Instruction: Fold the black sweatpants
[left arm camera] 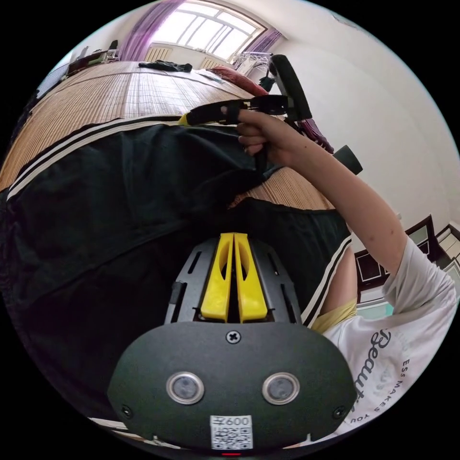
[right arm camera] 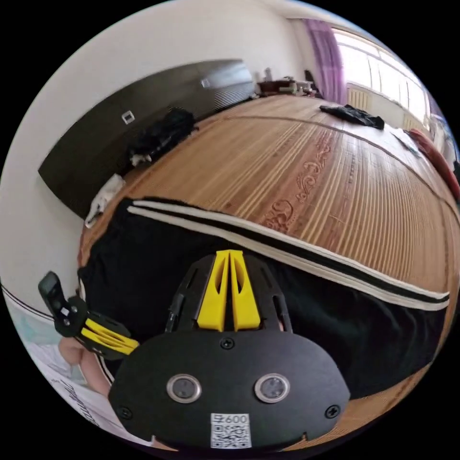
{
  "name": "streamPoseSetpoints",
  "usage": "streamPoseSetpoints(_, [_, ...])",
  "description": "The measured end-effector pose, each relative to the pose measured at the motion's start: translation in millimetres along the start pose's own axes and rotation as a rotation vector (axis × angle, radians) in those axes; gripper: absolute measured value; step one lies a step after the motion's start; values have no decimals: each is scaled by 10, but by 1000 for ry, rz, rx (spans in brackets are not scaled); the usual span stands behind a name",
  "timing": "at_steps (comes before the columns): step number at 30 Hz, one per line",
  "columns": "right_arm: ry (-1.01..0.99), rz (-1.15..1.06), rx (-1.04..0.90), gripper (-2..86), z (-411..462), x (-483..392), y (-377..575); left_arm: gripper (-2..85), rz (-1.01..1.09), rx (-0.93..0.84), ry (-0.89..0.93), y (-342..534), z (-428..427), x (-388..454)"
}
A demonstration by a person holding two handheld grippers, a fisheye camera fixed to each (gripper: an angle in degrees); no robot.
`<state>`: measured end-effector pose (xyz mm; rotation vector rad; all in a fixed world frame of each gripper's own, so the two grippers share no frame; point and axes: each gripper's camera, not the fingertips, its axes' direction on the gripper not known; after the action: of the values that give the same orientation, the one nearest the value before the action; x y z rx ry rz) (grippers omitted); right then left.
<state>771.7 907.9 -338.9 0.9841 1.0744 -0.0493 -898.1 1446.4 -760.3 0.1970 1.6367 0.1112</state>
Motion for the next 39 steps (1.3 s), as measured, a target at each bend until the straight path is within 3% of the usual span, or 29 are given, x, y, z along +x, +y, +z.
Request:
streamPoseSetpoints(2, [134,93,47,-8,-84,207,109,1,3,2,-3,-12,-10,0])
streamPoseSetpoints(4, [116,166,70,-8,-159,409,191,0,9,1,-16,-28,-19,22])
streamPoseSetpoints(6, [74,172,74,-8,-183,523,278,0,12,-1,-25,-51,-33,37])
streamPoseSetpoints(13, [218,176,103,-8,-430,650,654,0,-4,-2,7,-106,-84,-25])
streamPoseSetpoints(16, [36,-19,113,-7,-595,307,875,1,-9,-4,18,-132,-109,-34])
streamPoseSetpoints(19, [-20,-279,101,-4,-744,-331,1212,1,-7,-1,19,-149,-141,-16])
streamPoseSetpoints(23, [-189,-358,101,9,-950,-956,1682,1,-9,4,14,-193,-173,34])
streamPoseSetpoints(26, [-149,-330,28,5,-848,-1135,1838,1,43,17,-3,-249,-290,146])
streamPoseSetpoints(30, [-78,-237,-21,-7,-698,-1015,1941,2,14,244,-75,-143,-869,25])
streamPoseSetpoints(33, [-92,-196,26,-8,-771,-937,2031,3,-37,37,-145,-375,-537,-171])
streamPoseSetpoints(39, [-32,-128,18,-9,-1032,-944,2158,4,-73,58,-106,-418,-574,-229])
